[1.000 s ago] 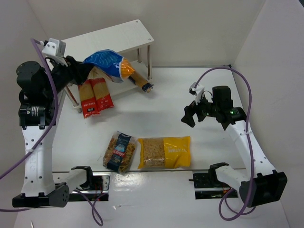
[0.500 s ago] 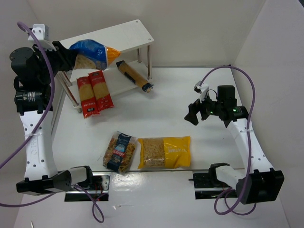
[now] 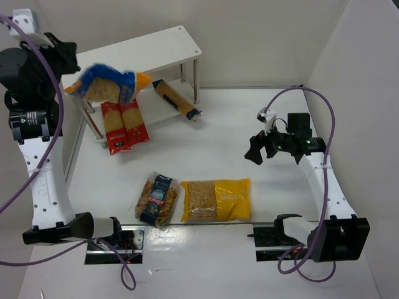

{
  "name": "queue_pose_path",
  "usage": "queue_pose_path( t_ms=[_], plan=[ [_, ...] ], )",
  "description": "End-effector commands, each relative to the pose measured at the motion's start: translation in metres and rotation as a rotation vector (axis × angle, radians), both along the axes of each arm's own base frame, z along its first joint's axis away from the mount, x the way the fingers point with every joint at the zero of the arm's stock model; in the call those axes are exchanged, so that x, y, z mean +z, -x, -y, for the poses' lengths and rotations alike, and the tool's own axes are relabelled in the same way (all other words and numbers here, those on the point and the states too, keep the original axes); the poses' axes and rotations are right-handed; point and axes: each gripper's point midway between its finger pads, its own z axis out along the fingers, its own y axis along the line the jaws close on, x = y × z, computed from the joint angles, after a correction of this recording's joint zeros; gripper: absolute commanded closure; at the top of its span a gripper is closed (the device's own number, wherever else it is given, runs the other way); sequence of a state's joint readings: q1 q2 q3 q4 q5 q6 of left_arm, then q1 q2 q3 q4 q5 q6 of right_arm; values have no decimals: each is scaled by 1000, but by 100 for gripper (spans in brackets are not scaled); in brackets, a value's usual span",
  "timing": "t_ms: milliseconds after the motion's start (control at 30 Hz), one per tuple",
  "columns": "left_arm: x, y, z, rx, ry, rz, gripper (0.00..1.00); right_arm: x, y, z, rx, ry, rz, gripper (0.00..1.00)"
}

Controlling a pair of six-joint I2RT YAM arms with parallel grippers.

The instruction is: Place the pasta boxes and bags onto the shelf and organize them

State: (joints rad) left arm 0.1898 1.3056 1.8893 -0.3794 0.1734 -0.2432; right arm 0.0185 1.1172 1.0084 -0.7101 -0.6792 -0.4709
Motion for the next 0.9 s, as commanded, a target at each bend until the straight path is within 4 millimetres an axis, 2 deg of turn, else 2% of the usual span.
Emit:
queue_pose_path(
  t_ms=[0, 33, 67, 133, 200, 233, 300, 333, 367, 400, 433, 500, 533, 567, 600, 633, 667, 700, 733, 800, 833, 867],
  plan=[
    [93, 27, -6, 43, -27, 292, 100, -1, 2, 2, 12, -14, -20, 0],
    [97, 25, -8, 52, -25, 298, 100, -1, 2, 2, 17, -9, -14, 0],
    [93, 15, -10, 52, -23, 287, 100, 0, 1, 4, 12, -19, -14, 0],
    [99, 15, -14, 71, -49, 303, 100, -1, 3, 5, 17, -14, -17, 0],
    [89, 4, -16, 74, -55, 278, 100, -1, 2, 6, 12, -21, -17, 0],
    [69, -10, -14, 47, -54, 231, 100, -1, 2, 6, 17, -17, -11, 0],
    [57, -4, -5, 5, -76, 228, 100, -1, 2, 6, 17, -17, -11, 0],
    [21, -14, 1, -44, -94, 157, 100, -1, 2, 6, 17, -17, -11, 0],
    [22, 4, 9, -71, -126, 180, 100, -2, 4, 6, 17, -17, -20, 0],
    [9, 10, 14, -91, -148, 156, 95, -2, 4, 6, 17, -17, -20, 0],
    [7, 32, 32, -160, -221, 173, 82, -2, 4, 6, 17, -17, -20, 0],
    [-47, 38, 47, -244, -284, 41, 41, 1, 5, 6, 17, -16, -10, 0],
    [-56, 52, 56, -276, -366, 31, 20, 1, 5, 6, 17, -16, -10, 0],
    [-87, 61, 62, -331, -392, -64, 13, 4, 6, 6, 17, -16, 2, 0],
    [-110, 64, 63, -347, -408, -126, 9, 4, 6, 4, 26, -16, 2, 0],
    [-121, 73, 63, -360, -499, -140, 4, 7, 9, 1, 39, -16, 15, 0],
    [-152, 85, 65, -409, -539, -237, 0, 8, 7, 1, 39, -15, 24, 0],
    [-164, 94, 65, -421, -593, -265, 0, 10, 9, -2, 50, -15, 33, 0],
    [-203, 102, 63, -473, -686, -360, 0, 10, 10, -6, 62, -16, 33, 0],
    [-237, 111, 53, -498, -791, -461, 0, 14, 10, -8, 71, -16, 54, 0],
    [-258, 122, 54, -543, -841, -518, 0, 14, 10, -8, 71, -16, 54, 0],
    [-286, 124, 42, -559, -945, -589, 0, 14, 11, -11, 81, -16, 54, 0]
  ],
)
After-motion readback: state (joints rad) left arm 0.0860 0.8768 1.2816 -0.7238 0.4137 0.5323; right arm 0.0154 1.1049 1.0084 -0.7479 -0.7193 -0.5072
